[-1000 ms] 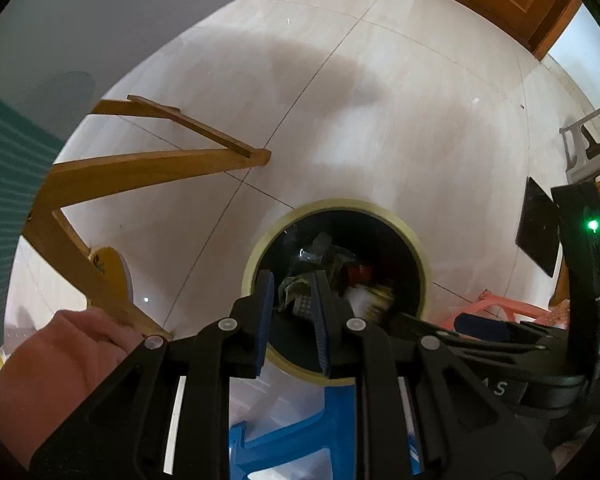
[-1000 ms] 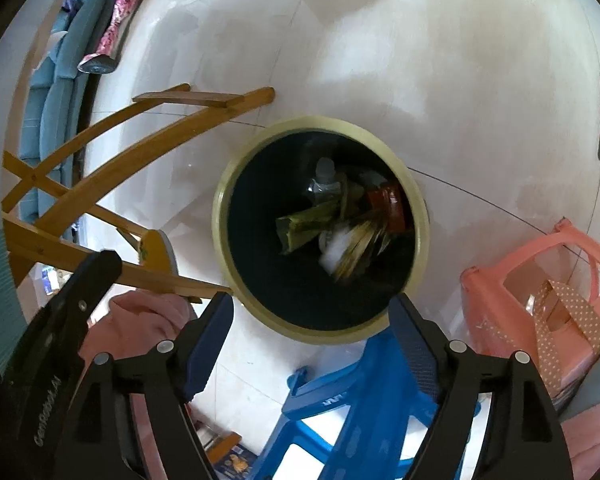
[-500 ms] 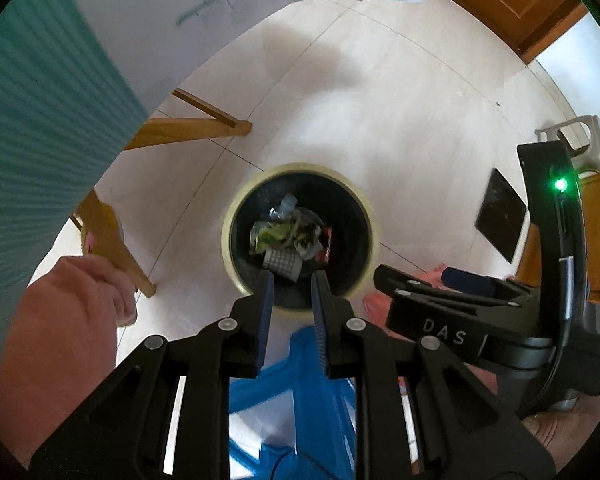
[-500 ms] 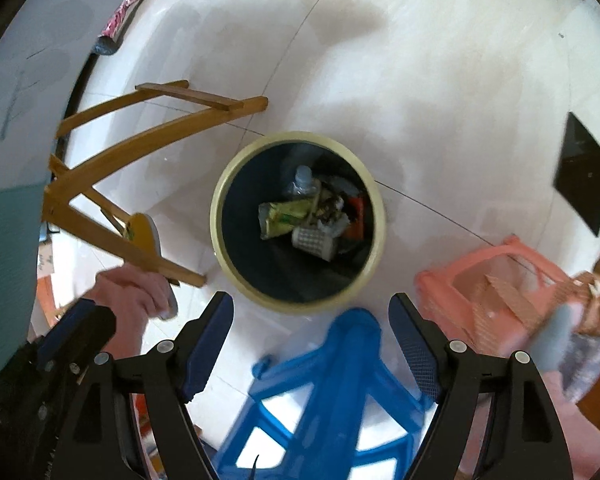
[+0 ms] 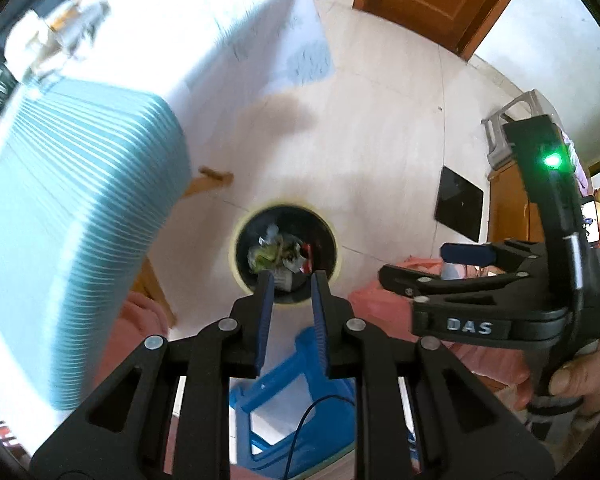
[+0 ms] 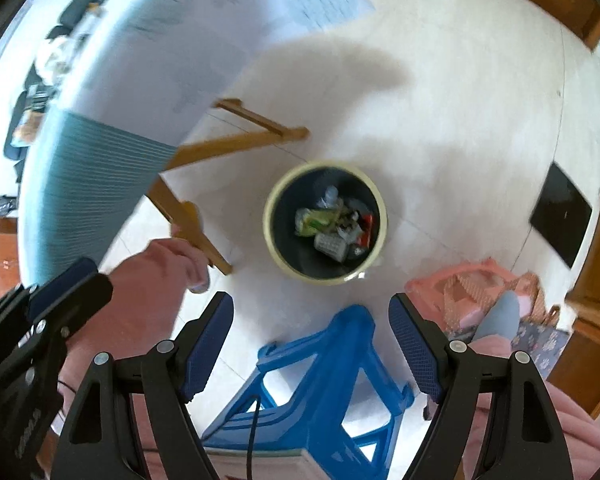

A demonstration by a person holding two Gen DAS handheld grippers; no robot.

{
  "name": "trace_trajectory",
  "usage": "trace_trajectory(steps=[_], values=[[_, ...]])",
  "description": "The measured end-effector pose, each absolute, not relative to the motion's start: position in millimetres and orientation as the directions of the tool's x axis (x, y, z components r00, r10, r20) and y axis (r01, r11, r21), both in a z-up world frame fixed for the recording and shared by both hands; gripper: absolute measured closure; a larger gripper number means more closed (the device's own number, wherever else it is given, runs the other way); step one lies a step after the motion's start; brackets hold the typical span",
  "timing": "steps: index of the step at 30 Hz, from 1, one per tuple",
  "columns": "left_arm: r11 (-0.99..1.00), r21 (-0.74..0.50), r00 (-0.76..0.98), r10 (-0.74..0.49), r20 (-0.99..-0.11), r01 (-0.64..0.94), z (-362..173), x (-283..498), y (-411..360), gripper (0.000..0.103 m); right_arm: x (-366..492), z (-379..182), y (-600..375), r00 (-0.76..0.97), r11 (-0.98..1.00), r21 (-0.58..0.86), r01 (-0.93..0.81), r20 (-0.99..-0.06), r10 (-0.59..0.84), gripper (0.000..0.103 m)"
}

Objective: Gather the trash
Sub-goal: 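Move both grippers back over the table toward the blue mask and carton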

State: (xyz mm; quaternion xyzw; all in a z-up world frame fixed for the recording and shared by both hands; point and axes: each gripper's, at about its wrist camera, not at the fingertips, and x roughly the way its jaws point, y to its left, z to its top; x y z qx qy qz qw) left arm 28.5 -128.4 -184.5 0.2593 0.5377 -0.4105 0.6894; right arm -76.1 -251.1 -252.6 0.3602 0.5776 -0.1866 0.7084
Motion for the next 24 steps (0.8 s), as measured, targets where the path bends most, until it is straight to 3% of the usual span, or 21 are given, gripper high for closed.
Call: trace_trajectory(steps=[15, 24], values=[[0.653, -0.096, 0.183, -0.345, -0.921, 0.751, -81, 118, -58, 0.087, -8, -89, -211, 0.442, 0.829, 0.278, 0.486, -0.896, 0.041, 0.022], [0.763, -0.087, 0.267, -0.328, -0.906, 0.64, -59, 203, -5, 0.087, 79, -62, -214, 0.479, 0.881, 0.257, 0.397, -0.877, 0.04, 0.022]])
